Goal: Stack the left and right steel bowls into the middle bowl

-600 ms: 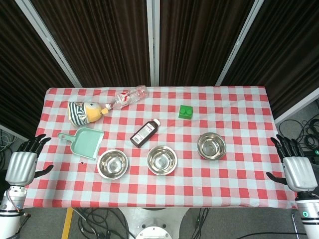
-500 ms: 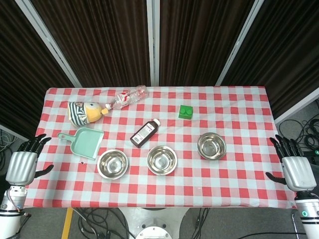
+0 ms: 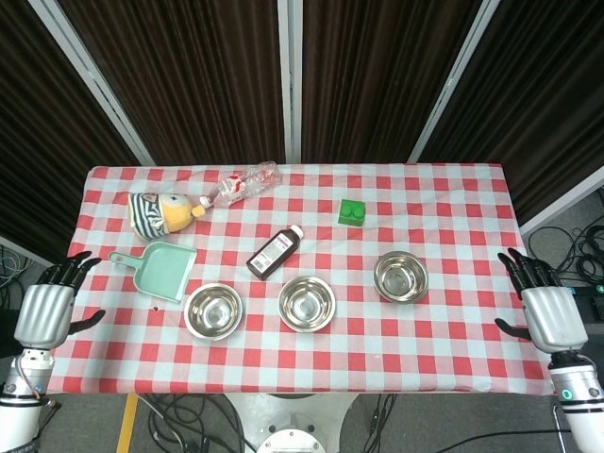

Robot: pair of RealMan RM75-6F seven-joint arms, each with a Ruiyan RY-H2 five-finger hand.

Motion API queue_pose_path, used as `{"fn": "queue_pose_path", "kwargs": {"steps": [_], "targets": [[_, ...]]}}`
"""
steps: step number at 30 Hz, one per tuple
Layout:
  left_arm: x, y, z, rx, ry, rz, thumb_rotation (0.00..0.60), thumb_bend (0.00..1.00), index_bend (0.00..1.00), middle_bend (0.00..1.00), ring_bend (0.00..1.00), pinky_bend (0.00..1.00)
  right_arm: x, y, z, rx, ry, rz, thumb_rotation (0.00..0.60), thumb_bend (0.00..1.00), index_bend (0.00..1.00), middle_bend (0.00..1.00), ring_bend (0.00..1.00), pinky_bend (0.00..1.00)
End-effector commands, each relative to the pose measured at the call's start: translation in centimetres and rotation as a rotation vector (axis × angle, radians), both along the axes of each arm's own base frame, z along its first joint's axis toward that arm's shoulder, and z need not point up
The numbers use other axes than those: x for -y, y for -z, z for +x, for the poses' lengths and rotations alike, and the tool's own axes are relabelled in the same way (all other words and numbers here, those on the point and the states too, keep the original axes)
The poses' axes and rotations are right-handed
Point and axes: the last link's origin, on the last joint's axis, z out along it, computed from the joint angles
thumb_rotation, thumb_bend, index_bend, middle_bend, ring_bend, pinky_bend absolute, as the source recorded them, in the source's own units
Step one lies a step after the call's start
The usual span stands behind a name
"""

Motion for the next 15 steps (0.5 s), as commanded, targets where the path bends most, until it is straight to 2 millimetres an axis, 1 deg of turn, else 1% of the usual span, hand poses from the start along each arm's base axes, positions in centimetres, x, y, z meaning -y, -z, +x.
{"fn": "queue_pose_path", "kwargs": {"steps": [1,4,7,8,10,12,15], "targets": [[0.0,0.1,-0.1,0.008,0.0,0.002,0.6,0.09,0.26,0.26,0.21,0.29,1.8,1.3,2.3,-0.034,-0.076,0.057,0.6,0.06,0.06,0.16,0.54,0.57],[0.3,0.2,-0.4,-0.008,-0.001,0.007,0.6,0.09,0.26,0.26,0.21,0.29,3.2,3.5,3.6,-0.079,-0.135,0.124,0.6,0.09,0.16,0.25,0.65,0.67],[0.7,0.0,-0.9,-0.005,-0.012,0.013,0.6,0.09,0.26,0.26,0.21,0.29,4.3,5.8,4.3,-0.127,-0.181,0.171,0.6,0.1,0.23,0.3,0.69,0.68],[0.7,-0.2,-1.0,-0.005,-0.014,0.017,0.6,0.09,0.26,0.26,0.21,0.29,4.6,6.5,4.3,-0.135,-0.192,0.179,0.6,0.1,0.25,0.31,0.69,0.68],[0.8,-0.6,-1.3,-0.004,-0.017,0.031,0.6,0.09,0.26,0.26,0.21,0.29,5.2,8.0,4.3,-0.148,-0.207,0.197,0.6,0.11,0.3,0.33,0.73,0.7],[0.9,-1.0,-1.4,0.0,-0.018,0.045,0.6,0.09,0.26,0.26,0.21,0.29,5.8,9.3,4.1,-0.174,-0.207,0.231,0.6,0.12,0.33,0.34,0.76,0.73],[1.1,-1.4,-1.6,0.0,-0.021,0.054,0.6,0.09,0.26,0.26,0.21,0.29,6.3,10.6,3.8,-0.212,-0.21,0.263,0.6,0.13,0.33,0.35,0.81,0.76]]}}
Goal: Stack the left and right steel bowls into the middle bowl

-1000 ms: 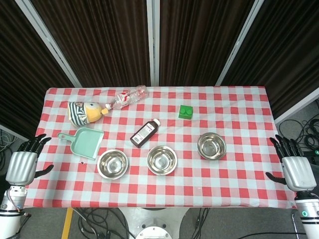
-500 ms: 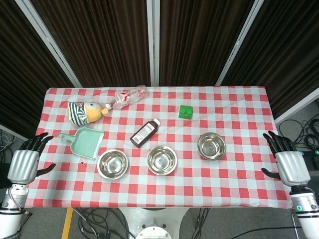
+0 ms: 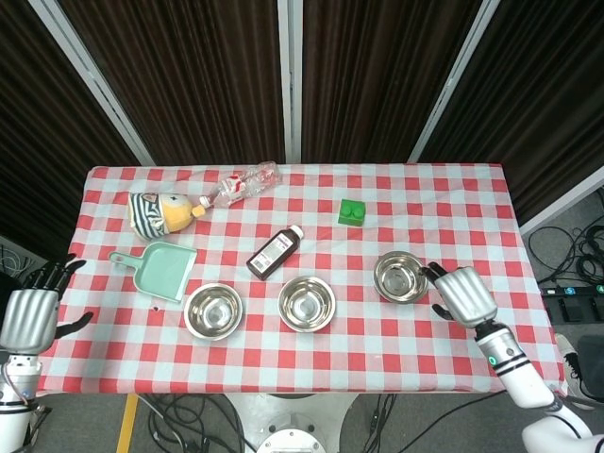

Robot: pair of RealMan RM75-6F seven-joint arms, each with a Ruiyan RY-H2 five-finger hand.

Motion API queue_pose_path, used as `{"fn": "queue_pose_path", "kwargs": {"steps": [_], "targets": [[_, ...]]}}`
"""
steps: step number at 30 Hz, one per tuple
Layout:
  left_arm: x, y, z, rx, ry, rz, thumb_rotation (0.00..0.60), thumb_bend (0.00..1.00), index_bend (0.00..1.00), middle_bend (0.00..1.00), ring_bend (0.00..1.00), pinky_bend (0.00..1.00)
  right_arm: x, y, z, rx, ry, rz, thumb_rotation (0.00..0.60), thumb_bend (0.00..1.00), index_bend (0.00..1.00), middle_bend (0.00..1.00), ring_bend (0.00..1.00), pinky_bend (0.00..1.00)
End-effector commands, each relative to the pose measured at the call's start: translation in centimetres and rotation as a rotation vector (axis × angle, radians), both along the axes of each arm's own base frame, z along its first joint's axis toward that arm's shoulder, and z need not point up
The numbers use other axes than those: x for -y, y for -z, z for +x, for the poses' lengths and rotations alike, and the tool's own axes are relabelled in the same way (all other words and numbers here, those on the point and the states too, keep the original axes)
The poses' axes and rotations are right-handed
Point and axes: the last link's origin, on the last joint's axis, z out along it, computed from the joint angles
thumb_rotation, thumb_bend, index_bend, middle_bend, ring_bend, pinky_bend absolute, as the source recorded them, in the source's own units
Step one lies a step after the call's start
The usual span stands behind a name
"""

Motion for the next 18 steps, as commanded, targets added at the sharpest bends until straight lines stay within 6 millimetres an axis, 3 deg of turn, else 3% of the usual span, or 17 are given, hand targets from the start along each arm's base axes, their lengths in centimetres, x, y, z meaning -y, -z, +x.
{"fn": "queue_pose_path", "kwargs": {"steps": [1,18], "targets": [[0.1,-0.2,-0.2,-0.002,-0.004,0.005,0.6,0.09,0.26,0.26,0.21,0.29,0.9,2.0,0.0,-0.056,-0.017,0.041,0.6,0.13,0.34,0.35,0.82,0.77],[-0.1,-0.5,-0.9,0.008,-0.021,0.013,0.6,0.1,0.26,0.26,0.21,0.29,2.0,5.4,-1.1,-0.108,0.014,0.091,0.6,0.13,0.35,0.35,0.82,0.77]]}}
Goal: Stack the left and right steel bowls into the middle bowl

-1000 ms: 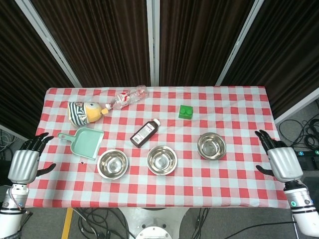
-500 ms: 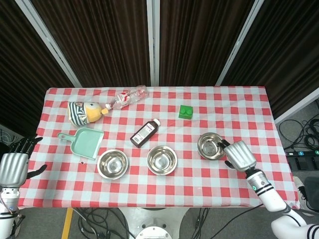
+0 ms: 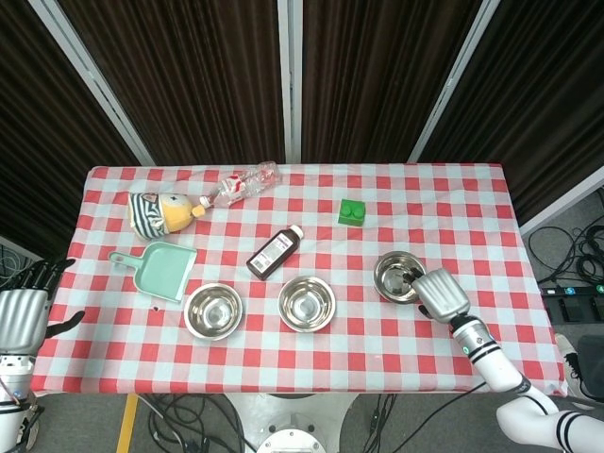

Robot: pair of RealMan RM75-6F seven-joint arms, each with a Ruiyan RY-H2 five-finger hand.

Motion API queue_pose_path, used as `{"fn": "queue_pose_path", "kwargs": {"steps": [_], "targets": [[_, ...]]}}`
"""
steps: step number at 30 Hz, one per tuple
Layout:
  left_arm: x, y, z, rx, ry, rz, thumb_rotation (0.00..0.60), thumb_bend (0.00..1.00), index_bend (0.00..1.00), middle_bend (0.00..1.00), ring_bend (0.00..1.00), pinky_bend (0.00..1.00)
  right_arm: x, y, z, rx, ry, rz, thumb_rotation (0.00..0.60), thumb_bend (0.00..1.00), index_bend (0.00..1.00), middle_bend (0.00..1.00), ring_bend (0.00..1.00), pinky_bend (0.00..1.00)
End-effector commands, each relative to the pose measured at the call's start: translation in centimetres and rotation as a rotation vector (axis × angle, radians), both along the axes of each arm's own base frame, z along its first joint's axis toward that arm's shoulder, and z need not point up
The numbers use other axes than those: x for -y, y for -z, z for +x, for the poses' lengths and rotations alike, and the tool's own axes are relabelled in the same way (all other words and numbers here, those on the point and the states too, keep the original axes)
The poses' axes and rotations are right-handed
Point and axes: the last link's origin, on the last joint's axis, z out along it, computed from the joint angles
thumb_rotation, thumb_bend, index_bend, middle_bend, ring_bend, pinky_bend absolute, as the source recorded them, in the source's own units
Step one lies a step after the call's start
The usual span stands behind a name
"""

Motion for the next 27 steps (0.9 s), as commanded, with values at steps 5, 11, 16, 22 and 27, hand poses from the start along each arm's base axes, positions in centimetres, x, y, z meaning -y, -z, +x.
{"fn": "queue_pose_path", "kwargs": {"steps": [5,11,16,22,27], "targets": [[-0.1,-0.2,0.1,-0.003,0.005,0.007,0.6,0.1,0.26,0.26,0.21,0.29,0.2,1.2,0.0,-0.007,-0.003,0.016,0.6,0.14,0.38,0.37,0.82,0.77],[0.0,-0.3,-0.2,-0.006,0.005,0.027,0.6,0.1,0.26,0.26,0.21,0.29,0.7,2.1,0.3,-0.012,-0.005,0.017,0.6,0.19,0.42,0.4,0.82,0.77],[0.0,-0.4,-0.7,-0.009,-0.01,0.026,0.6,0.1,0.26,0.26,0.21,0.29,1.4,2.5,0.1,-0.024,0.006,0.024,0.6,0.22,0.43,0.41,0.82,0.77],[-0.1,-0.3,-0.8,-0.009,-0.014,0.018,0.6,0.1,0.26,0.26,0.21,0.29,2.2,2.9,0.1,-0.035,0.014,0.033,0.6,0.25,0.44,0.42,0.82,0.77],[-0.1,-0.3,-0.8,-0.006,-0.014,0.016,0.6,0.11,0.26,0.26,0.21,0.29,2.4,3.3,0.0,-0.044,0.021,0.049,0.6,0.29,0.5,0.45,0.82,0.77]]}}
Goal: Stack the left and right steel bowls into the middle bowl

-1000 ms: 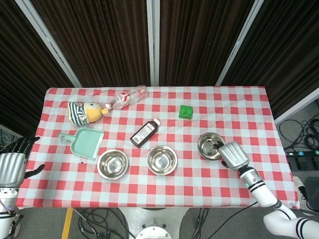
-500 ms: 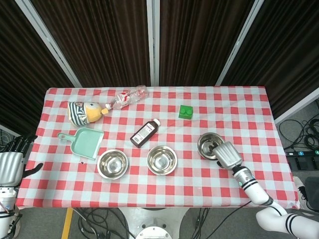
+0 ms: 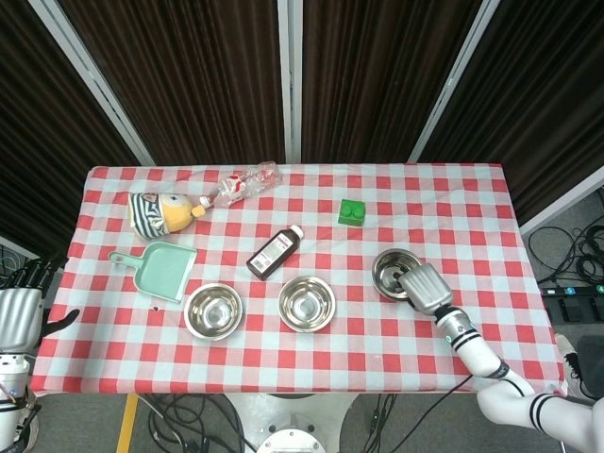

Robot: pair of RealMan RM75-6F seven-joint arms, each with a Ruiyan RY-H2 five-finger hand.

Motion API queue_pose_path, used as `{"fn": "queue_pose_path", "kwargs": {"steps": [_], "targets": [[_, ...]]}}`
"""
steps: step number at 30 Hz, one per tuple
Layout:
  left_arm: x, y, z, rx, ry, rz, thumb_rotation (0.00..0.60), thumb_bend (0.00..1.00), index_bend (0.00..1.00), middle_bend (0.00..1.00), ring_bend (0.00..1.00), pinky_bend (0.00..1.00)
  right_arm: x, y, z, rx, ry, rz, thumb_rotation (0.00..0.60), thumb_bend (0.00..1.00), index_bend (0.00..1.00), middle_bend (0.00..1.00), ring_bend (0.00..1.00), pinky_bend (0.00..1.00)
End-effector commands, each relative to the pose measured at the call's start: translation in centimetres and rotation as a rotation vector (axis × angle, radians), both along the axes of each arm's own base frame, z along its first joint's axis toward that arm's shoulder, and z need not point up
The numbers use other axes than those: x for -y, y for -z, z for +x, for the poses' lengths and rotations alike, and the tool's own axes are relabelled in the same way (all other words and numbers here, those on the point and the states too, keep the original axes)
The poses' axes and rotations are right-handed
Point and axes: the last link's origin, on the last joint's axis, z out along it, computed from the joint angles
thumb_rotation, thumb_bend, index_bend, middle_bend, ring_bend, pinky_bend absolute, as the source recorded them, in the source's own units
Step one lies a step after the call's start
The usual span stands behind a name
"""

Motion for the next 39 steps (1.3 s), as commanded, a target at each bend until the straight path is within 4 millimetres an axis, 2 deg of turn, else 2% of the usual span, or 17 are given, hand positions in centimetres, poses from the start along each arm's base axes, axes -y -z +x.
{"fn": "queue_pose_path", "kwargs": {"steps": [1,19,31,35,39], "targets": [[0.0,0.0,0.0,0.001,0.001,0.0,0.6,0.11,0.26,0.26,0.21,0.29,0.0,0.2,-0.1,-0.004,0.005,0.008,0.6,0.3,0.51,0.46,0.82,0.77],[0.0,-0.2,-0.3,0.014,-0.007,0.008,0.6,0.11,0.26,0.26,0.21,0.29,0.3,0.5,-0.3,-0.004,0.02,0.001,0.6,0.4,0.67,0.57,0.85,0.79],[0.0,-0.3,-0.4,0.023,-0.012,0.008,0.6,0.11,0.26,0.26,0.21,0.29,0.7,-0.9,0.7,0.023,-0.001,-0.032,0.6,0.4,0.69,0.6,0.85,0.79],[0.0,-0.4,-0.6,0.023,-0.02,0.01,0.6,0.11,0.26,0.26,0.21,0.29,0.8,-1.4,1.9,0.04,-0.035,-0.038,0.6,0.4,0.7,0.6,0.85,0.79],[0.2,-0.3,-0.8,0.022,-0.031,0.008,0.6,0.11,0.26,0.26,0.21,0.29,0.8,-1.8,4.9,0.069,-0.113,-0.028,0.6,0.4,0.7,0.61,0.85,0.79]]}}
